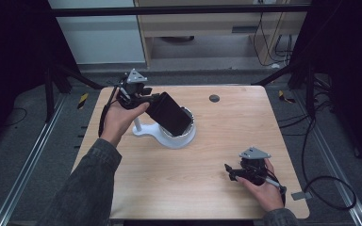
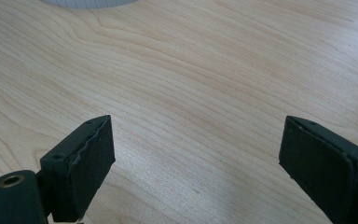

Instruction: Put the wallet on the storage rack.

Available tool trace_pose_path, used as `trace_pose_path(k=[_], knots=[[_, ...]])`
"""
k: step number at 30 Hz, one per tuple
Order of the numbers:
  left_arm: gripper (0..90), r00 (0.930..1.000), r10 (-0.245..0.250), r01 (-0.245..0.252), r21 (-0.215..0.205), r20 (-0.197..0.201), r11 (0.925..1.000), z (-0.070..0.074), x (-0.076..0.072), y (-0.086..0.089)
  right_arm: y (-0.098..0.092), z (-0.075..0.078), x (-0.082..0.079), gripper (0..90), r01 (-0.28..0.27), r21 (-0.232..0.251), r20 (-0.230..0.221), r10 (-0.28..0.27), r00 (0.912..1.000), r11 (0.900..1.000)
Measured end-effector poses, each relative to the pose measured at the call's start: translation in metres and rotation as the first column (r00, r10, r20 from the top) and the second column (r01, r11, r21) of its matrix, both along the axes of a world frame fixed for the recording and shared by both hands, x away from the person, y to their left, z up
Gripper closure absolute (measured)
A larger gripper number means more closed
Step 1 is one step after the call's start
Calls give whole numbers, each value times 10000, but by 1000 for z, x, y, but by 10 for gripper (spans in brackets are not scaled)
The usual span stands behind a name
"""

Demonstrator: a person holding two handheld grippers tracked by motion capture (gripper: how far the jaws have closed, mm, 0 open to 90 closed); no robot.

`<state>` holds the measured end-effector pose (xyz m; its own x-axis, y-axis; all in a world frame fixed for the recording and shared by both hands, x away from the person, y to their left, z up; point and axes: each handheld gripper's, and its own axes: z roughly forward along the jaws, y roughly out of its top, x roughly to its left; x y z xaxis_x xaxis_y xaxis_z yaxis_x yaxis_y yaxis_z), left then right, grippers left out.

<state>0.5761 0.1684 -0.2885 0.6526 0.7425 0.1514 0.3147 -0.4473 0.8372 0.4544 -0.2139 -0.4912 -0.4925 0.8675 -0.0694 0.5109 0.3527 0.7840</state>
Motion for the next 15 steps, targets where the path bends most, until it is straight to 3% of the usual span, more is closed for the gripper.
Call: trace_pose_path(k=[5,9,13,15], knots=[[529,9977,-109,103,83,667,9999,11,-18,1,-1,0,0,105,7,-28,15,-7,10000,10000],[472,9960,-382,391,-99,802,9992,13,-37,2,0,0,0,104,10,-50,8,-10,10000,10000],[365,9922,-701,708,-27,1035,9975,5,-60,3,1,0,-1,103,29,-46,1,-29,10000,10000],[302,9922,-821,827,-35,938,9966,-7,-71,4,1,0,-1,101,45,-10,-39,-45,10000,10000]])
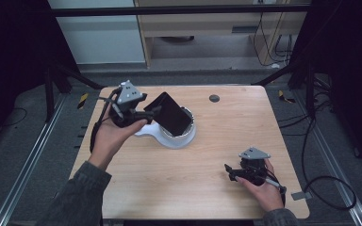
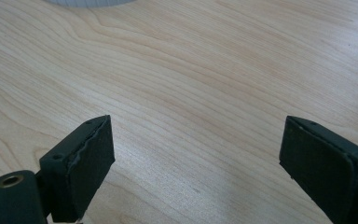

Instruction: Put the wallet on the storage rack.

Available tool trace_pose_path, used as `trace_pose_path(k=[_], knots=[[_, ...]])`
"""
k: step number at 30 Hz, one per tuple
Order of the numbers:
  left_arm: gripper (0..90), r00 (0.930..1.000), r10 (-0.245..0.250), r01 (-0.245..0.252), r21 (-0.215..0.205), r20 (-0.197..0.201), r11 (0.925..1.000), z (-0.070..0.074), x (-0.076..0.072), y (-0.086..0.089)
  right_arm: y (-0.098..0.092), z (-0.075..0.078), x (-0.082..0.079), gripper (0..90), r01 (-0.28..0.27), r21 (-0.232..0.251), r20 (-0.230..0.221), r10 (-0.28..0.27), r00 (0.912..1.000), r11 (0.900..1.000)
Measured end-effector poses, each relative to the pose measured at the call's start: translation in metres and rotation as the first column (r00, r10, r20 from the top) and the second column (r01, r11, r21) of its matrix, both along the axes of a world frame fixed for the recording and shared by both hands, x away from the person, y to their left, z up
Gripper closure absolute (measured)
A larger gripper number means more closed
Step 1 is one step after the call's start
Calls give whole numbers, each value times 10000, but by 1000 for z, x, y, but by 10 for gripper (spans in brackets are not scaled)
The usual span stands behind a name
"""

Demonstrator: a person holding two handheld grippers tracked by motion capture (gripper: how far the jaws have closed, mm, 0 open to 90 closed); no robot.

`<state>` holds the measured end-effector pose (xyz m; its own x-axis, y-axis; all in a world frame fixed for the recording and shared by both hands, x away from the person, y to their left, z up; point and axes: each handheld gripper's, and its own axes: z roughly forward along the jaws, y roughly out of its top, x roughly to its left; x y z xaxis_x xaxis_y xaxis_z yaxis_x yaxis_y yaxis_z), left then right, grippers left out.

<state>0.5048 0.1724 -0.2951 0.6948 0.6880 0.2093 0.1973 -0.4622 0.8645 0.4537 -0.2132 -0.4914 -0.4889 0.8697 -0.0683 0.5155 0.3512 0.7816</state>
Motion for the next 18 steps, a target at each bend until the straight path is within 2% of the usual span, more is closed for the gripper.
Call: trace_pose_path(k=[3,5,8,10,12,14,17,18], knots=[[215,9998,-30,34,251,-175,9997,-19,-14,3,0,0,0,95,-1,-36,-40,1,10000,10000],[153,9986,10,5,292,-530,9996,-36,-22,6,0,-1,1,90,-44,-114,-14,43,10000,9999],[84,9945,148,-80,660,-1035,9978,-66,-34,12,1,-1,1,82,-27,-60,-60,27,10000,10000],[72,9877,294,-196,647,-1537,9977,-94,-40,21,1,-2,1,77,-45,-123,-38,44,10000,9999],[67,9838,461,-379,505,-1731,9980,-111,-43,27,1,-3,1,70,-27,-94,-91,26,10000,10000],[58,9770,729,-642,497,-2002,9967,-134,-47,39,1,-3,1,64,-26,-110,-121,25,9999,9999],[56,9693,1133,-1112,219,-2182,9936,-155,-50,54,1,-4,1,58,-3,-43,-218,2,9998,10000],[62,9648,1287,-1278,188,-2295,9916,-163,-51,59,1,-5,2,55,-5,-34,-234,5,9997,10000]])
